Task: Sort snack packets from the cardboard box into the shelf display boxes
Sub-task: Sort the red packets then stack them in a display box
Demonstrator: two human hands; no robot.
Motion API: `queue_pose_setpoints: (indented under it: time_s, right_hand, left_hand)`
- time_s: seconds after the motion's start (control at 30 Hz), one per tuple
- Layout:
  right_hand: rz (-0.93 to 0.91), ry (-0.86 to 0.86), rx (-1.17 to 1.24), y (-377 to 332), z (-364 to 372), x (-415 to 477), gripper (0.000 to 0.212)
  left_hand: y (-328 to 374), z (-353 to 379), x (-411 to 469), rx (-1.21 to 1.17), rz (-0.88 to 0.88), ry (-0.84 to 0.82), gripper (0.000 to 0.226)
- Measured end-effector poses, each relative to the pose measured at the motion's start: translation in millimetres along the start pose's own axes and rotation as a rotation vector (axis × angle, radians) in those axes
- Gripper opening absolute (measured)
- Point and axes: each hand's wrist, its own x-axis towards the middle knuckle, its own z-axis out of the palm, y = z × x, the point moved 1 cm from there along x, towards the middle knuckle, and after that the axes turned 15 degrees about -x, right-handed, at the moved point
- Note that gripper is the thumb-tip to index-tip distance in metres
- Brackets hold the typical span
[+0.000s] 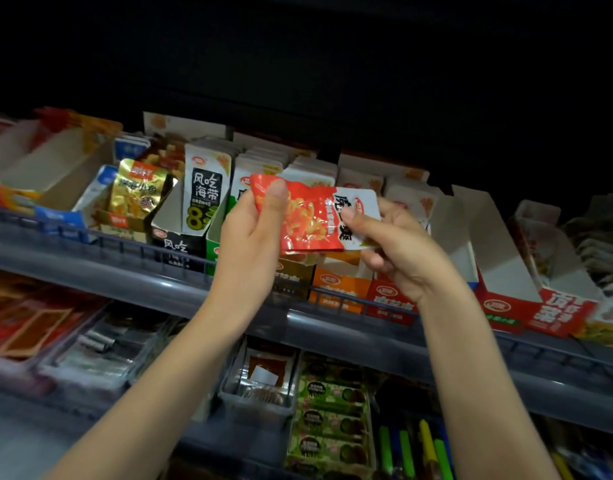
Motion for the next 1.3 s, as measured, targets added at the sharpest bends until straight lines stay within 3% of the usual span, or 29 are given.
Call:
queue_pose_setpoints:
  time_s: [0.17, 0.37, 0.5, 0.6, 0.7, 1.03, 1.1, 1.2, 1.3]
  right_hand:
    - [-0.084, 0.08, -0.092, -7, 5, -3, 0.032]
    - [-0.207, 0.151, -0.205, -20, 10, -8, 0.025]
    - [-0.217, 0.222, -0.225, -18, 2, -8, 0.025]
    - [-0.195, 0.314, -0.251, -13, -12, -8, 0.023]
    - [-0.212, 0.29, -0.3, -12, -22, -10, 0.021]
    - [-0.277, 0.202, -0.187, -12, -43, -17, 0.018]
    - [-0.272, 0.187, -0.21, -9, -47, -16, 0.023]
    - [-0.274, 0.185, -0.255, -5, -49, -16, 0.026]
    - [-0.269, 0.168, -0.216, -3, -53, -17, 0.023]
  left_hand:
    - [-6, -7, 1, 0.253, 0.1, 0.01, 0.043]
    - [-4, -12, 5, 0.305, 0.142, 0.048, 0.045]
    - [-6, -10, 5, 0.123, -0.012, -0.02, 0.033]
    - [-10, -12, 8, 0.153, -0.143, -0.074, 0.014]
    - [-8, -7, 5, 0.208, -0.118, -0.122, 0.013]
    - [-6, -5, 0, -0.086, -0.152, -0.167, 0.021]
    - [-4, -4, -2, -0.048, -0.12, -0.205, 0.023]
    - [-2, 3, -7, 0.192, 0.067, -0.247, 0.026]
    - [-7, 7, -10, 0.157, 0.075, -0.182, 0.024]
